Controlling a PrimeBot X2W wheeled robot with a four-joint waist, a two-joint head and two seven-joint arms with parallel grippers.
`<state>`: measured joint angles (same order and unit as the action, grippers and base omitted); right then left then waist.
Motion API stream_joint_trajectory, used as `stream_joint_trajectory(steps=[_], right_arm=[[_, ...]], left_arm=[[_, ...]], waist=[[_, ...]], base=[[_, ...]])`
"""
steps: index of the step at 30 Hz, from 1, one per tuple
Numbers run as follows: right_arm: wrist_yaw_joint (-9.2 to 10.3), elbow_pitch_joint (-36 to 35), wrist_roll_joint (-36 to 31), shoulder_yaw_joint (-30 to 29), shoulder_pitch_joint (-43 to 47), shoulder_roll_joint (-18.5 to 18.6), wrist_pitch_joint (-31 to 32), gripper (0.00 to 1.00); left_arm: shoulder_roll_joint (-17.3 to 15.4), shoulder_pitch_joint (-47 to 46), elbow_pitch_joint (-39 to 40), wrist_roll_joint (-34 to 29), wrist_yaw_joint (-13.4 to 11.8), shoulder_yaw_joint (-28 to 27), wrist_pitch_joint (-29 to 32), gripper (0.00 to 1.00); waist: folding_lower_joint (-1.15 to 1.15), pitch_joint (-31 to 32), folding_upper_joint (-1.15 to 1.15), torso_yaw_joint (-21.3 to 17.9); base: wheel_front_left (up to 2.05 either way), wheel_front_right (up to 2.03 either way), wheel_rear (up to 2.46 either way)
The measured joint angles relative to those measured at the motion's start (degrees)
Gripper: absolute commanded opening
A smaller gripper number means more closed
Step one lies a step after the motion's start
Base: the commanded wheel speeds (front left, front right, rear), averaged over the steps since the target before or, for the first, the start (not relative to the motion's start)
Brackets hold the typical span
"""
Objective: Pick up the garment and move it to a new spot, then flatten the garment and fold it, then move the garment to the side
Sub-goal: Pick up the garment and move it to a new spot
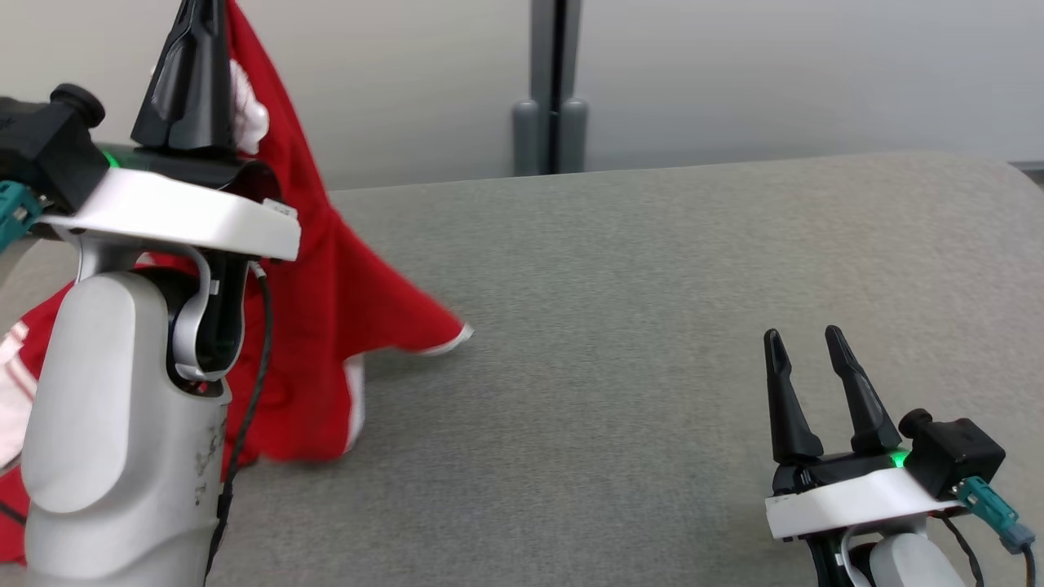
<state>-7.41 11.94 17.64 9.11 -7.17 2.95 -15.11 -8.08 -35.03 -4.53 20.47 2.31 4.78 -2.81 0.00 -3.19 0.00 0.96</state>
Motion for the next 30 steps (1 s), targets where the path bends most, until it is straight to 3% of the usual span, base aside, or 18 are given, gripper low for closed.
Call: stream_joint_trajectory(steps=[15,19,25,30], right_arm=[[0.00,-0.31,1.88,0.97,-2.01,-0.10,-0.01,1.00],[0.00,-0.43,2.99,1.75,-2.55,-0.09,-0.01,1.00],[0.00,-0.82,5.23,4.05,-4.13,-0.07,-0.01,1.00],[0.00,-1.19,7.62,5.50,-5.03,-0.02,0.00,1.00]], left_arm=[[-0.15,-3.24,2.91,-1.41,0.09,3.96,2.91,0.00],[-0.94,-6.26,1.19,-5.11,0.47,7.13,3.30,0.00],[-2.09,-10.72,-10.43,-9.56,1.83,12.35,5.05,0.00],[-3.67,-16.21,-23.30,-12.41,1.94,13.55,2.48,0.00]], waist=[[0.00,-1.65,0.00,-13.48],[0.00,-2.89,0.00,-17.36],[0.00,-5.68,0.00,-23.03],[0.00,-8.76,0.00,-27.27]], base=[[0.00,0.00,0.00],[0.00,0.00,0.00],[0.00,0.00,0.00],[0.00,0.00,0.00]])
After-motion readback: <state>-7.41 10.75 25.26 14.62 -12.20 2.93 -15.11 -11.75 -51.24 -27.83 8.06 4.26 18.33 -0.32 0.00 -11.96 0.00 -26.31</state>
